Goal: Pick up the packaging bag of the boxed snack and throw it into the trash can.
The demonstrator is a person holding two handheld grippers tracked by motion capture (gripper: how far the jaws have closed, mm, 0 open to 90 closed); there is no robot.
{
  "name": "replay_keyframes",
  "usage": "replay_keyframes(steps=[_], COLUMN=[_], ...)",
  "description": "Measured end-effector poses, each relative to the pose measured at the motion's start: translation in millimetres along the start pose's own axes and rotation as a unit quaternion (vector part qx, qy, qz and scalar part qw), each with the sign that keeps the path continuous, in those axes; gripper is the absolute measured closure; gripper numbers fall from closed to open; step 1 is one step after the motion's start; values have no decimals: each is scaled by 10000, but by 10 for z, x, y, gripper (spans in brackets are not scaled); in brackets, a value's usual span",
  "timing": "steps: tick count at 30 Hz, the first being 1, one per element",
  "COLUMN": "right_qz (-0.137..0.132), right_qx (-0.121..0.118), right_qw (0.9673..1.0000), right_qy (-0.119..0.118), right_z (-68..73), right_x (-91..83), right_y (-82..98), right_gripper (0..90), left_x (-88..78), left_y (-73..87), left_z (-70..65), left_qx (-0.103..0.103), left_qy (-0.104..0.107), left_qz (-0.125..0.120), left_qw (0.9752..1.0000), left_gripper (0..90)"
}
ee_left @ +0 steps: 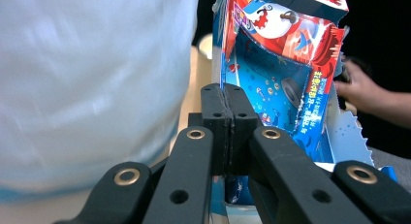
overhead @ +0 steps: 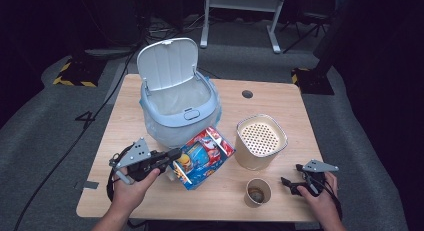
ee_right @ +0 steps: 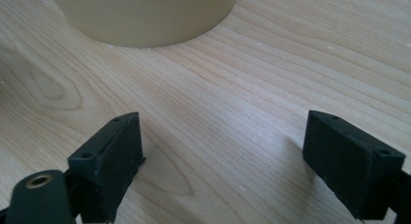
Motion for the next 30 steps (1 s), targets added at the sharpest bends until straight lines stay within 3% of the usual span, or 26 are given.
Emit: replay_keyframes(steps=[11, 17, 18, 24, 30], right_qz=[-3, -3, -3, -2, -3], right_qx=[-1, -1, -1, 0, -1], right_qw=[10000, 10000, 10000, 10000, 10000], right_qy=[2, 2, 1, 2, 2], right_z=[0, 0, 0, 0, 0], right_x=[0, 0, 0, 0, 0], right_y=[0, 1, 0, 0, 0], right_gripper=[144, 144, 144, 144, 144], left_x=[-76, -117, -137, -187, -213], left_y=[-497, -686, -765, -949, -1133], left_z=[-6, 28, 38, 71, 149], left_qx=[310, 299, 269, 311, 217], left_qy=[-78, -132, -128, -280, -434], left_qz=[-438, -645, -793, -1048, -1269], left_qw=[9985, 9974, 9964, 9936, 9907], left_gripper=[888, 889, 889, 888, 888])
Point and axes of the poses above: each handheld gripper's, and its own axes: x roughly forward along the jaws, y roughly out of its underside, z roughly to its left, the point moved 5 cm from there along x, roughly forward along the jaws, and after that the axes turned 2 degrees about z, right-handed, at the moved point
